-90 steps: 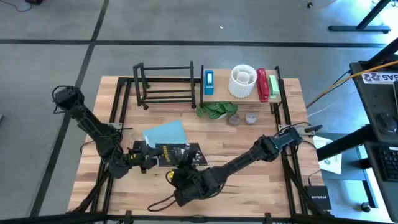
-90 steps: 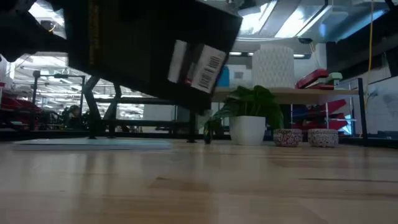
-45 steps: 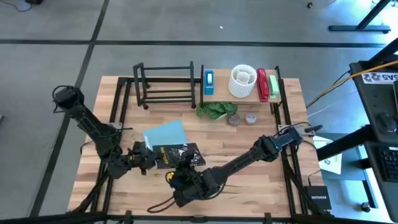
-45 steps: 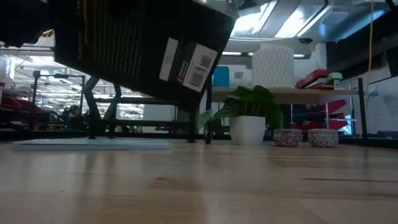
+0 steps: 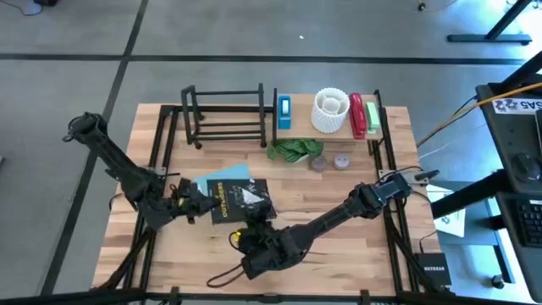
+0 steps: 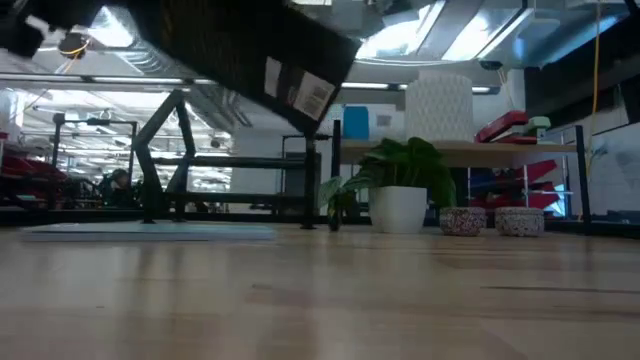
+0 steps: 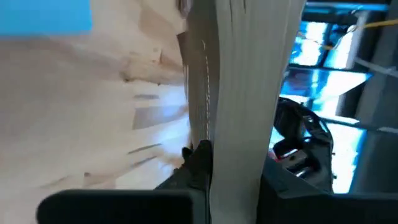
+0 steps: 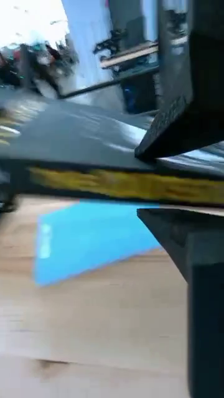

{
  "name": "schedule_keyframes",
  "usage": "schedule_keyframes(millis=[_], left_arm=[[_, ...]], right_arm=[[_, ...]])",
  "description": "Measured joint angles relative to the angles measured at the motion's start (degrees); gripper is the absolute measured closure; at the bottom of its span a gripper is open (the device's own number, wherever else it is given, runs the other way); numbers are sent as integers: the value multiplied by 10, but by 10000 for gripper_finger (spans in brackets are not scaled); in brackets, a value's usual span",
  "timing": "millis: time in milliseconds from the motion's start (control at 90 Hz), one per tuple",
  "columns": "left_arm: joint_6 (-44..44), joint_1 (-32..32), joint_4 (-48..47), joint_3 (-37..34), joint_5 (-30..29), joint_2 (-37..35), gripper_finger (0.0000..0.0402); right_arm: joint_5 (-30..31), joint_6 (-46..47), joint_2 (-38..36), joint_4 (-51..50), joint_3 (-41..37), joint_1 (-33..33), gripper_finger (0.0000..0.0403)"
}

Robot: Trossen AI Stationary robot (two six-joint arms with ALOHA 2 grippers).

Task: Stock shelves
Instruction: Put the black book on the bookshelf

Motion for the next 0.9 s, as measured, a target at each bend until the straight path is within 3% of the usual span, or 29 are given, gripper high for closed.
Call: schedule_keyframes(millis=[122, 233, 367, 600, 756, 900], left_arm=[[49, 43, -181, 102, 48, -54, 368], [80, 94, -344, 227, 90, -68, 368], [135, 176, -500, 397, 134, -51, 368], [305, 339, -621, 664, 186, 51, 368], [395, 413, -651, 784, 315, 158, 368], [431, 465, -777, 867, 437, 260, 368]], right_arm=[[-18, 184, -16, -188, 0, 8, 276], [-56, 206, -34, -172, -23, 21, 277], [-55, 241, -42, -169, -21, 49, 276], [-85, 268, -39, -185, -23, 65, 276], [-83, 224, -43, -183, -23, 69, 276], [-80, 200, -63, -183, -23, 69, 276]])
